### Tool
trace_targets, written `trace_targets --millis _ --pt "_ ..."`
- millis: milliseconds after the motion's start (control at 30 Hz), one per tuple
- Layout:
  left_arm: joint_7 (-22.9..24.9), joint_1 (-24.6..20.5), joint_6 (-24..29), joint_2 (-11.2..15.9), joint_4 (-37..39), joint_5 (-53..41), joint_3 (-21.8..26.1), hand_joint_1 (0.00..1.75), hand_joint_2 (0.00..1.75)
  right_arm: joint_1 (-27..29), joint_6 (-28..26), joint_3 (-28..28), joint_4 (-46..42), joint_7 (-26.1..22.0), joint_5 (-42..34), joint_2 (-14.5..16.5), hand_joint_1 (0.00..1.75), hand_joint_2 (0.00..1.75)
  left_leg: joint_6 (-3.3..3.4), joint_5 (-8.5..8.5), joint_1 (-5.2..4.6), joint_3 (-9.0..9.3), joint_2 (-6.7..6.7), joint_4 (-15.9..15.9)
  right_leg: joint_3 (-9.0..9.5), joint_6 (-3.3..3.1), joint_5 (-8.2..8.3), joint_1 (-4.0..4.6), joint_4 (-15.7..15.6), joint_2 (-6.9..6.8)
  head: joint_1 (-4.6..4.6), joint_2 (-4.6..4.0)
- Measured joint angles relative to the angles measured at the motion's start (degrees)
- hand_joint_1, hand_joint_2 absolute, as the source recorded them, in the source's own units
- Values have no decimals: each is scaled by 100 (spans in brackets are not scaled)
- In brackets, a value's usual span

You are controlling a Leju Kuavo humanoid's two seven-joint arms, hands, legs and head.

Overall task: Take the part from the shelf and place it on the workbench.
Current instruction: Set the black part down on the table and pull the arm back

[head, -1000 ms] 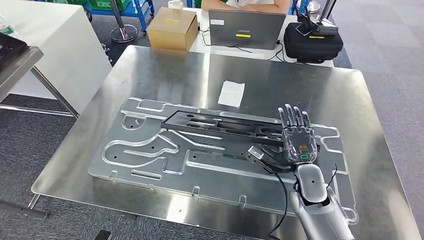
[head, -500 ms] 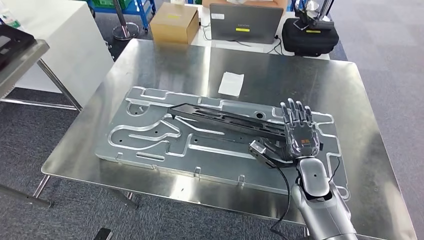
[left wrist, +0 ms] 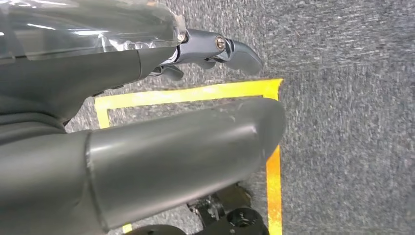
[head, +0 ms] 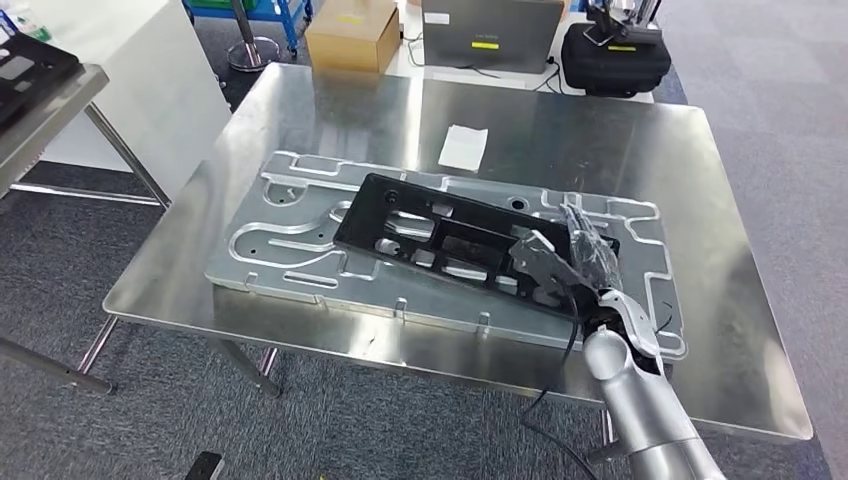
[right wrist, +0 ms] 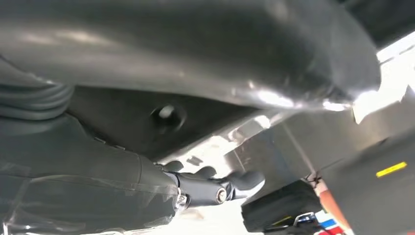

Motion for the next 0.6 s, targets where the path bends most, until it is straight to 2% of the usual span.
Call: trace_targets --millis 67,100,133,200,233,267,300,333,367,433,467,533,600 --pt "3 2 -1 4 0 20 -1 0 0 -65 1 0 50 45 -119 11 0 0 -67 1 5 -22 -8 16 -5 -75 68 -20 -64 -14 -1 0" --pt "4 5 -1 7 0 23 -1 0 0 -88 0 0 69 56 -150 20 0 0 -95 -100 11 -76 -14 132 -13 -119 112 -35 -98 -24 -9 0" --pt "6 6 -2 11 0 25 -1 0 0 -107 0 0 89 62 -171 30 0 0 -118 -278 19 -176 -19 371 -27 -158 154 -50 -126 -35 -22 0" --pt "10 10 -2 17 0 25 -1 0 0 -129 -2 0 130 69 -193 43 0 0 -157 -724 39 -451 -22 1106 -82 -194 199 -45 -127 -41 -45 1" --pt "14 12 -2 19 0 26 0 0 0 -131 -1 0 152 77 -216 48 0 0 -172 -852 43 -551 -21 1417 -110 -196 213 -41 -117 -41 -49 1" --pt "21 15 -1 20 0 26 0 0 0 -131 -1 0 174 94 -263 51 0 0 -180 -869 43 -568 -21 1552 -133 -192 223 -37 -105 -41 -50 0" --pt "27 18 -1 21 0 29 -1 0 0 -135 -3 0 196 121 -331 52 0 0 -181 -786 43 -487 -20 1482 -151 -186 229 -36 -90 -41 -51 0" --pt "34 19 0 23 0 34 -1 0 0 -147 -8 0 220 153 -419 55 0 0 -173 -631 43 -306 -20 1211 -164 -179 230 -35 -72 -41 -51 0" --pt "39 19 0 27 0 38 -1 0 0 -170 -15 1 240 178 -498 59 0 0 -157 -483 42 -74 -19 817 -175 -169 228 -34 -54 -42 -51 -1" --pt "40 19 0 40 0 55 -1 0 0 -231 -43 3 268 183 -595 76 0 0 -112 -327 21 287 -24 186 -207 -126 228 -19 -17 -39 -50 0" --pt "36 23 0 46 0 65 -1 0 0 -253 -65 8 273 168 -611 89 0 0 -85 -328 9 357 -27 44 -223 -98 233 -11 -4 -36 -51 0" --pt "13 39 -1 50 0 106 0 0 0 -259 -133 38 273 127 -595 120 0 0 -26 -313 7 357 -27 -7 -240 -40 254 1 5 -31 -47 1" --pt "-22 50 -8 48 0 145 1 0 0 -251 -237 79 258 76 -527 144 0 0 47 -257 33 350 -18 -54 -305 19 128 -1 140 -17 -35 0"
